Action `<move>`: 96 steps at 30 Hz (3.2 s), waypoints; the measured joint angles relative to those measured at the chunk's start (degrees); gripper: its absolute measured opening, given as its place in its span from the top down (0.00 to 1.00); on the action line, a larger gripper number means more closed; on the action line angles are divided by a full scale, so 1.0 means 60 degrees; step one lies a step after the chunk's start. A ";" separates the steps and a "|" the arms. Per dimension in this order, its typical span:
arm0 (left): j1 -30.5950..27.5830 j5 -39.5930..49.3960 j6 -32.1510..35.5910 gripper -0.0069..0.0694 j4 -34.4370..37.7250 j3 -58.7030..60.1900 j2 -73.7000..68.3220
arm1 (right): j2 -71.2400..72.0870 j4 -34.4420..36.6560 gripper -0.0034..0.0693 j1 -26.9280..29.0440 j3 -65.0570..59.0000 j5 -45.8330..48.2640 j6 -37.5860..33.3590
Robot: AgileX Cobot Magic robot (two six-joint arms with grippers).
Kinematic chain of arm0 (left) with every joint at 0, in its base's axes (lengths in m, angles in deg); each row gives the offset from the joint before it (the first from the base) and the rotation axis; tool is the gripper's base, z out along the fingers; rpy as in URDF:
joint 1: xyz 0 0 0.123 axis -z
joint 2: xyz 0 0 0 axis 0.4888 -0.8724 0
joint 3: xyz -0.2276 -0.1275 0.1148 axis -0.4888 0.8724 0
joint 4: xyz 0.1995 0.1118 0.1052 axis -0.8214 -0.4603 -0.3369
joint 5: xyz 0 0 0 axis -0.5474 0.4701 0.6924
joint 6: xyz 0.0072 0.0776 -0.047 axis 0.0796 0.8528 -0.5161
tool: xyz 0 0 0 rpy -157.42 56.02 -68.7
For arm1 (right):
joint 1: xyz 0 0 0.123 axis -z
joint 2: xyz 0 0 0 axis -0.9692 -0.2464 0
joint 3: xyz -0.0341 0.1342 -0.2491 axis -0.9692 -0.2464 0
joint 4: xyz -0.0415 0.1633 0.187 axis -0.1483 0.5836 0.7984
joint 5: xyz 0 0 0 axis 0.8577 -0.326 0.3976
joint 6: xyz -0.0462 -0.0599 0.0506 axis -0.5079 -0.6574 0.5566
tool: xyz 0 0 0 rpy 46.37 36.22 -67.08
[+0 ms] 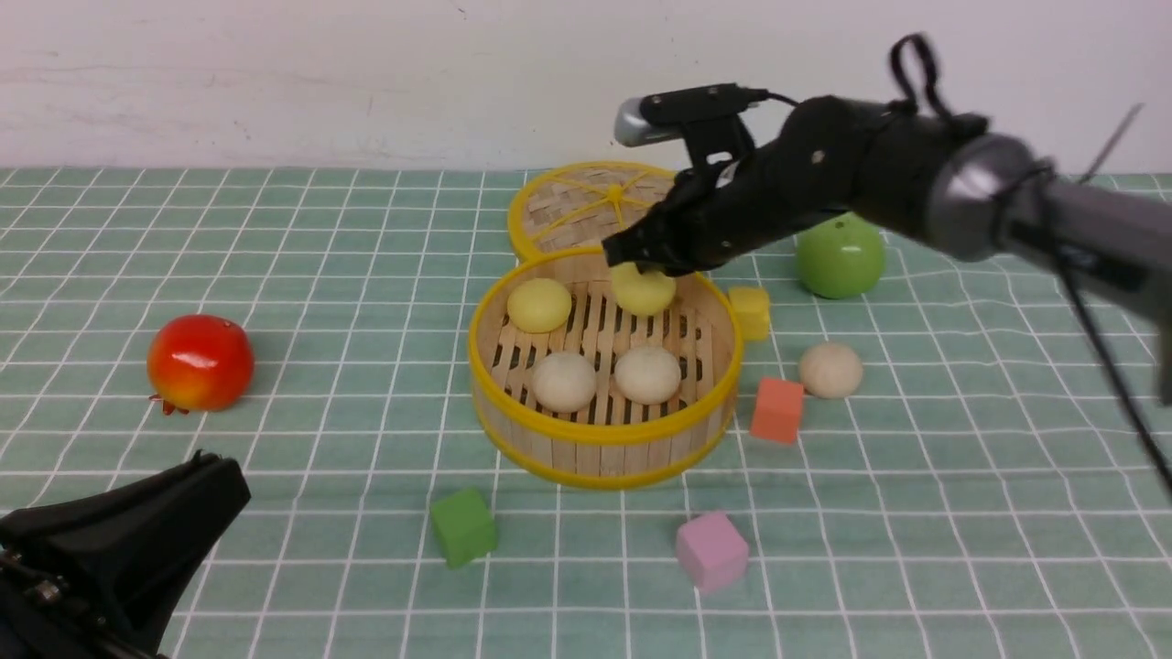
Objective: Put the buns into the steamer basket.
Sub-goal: Use the right arm to put the steamed stuffed bun into the steamer, then use the right arm to grab a steamed stuffed bun, then use the right arm to put the steamed stuffed bun into the steamer
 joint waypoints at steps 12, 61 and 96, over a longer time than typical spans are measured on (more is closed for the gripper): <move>0.0000 0.0000 0.0000 0.83 0.0000 0.0000 0.0000 | -0.1448 0.0076 0.66 0.0107 0.1330 -0.0164 0.0229; 0.0000 0.0000 0.0000 0.79 0.0000 0.0000 0.0000 | -0.1106 -0.1400 0.55 0.2461 0.1441 0.5558 0.1100; 0.0000 0.0062 0.0000 0.76 0.0000 0.0000 0.0000 | -0.1159 0.0756 0.73 0.0836 0.1439 0.2404 -0.0861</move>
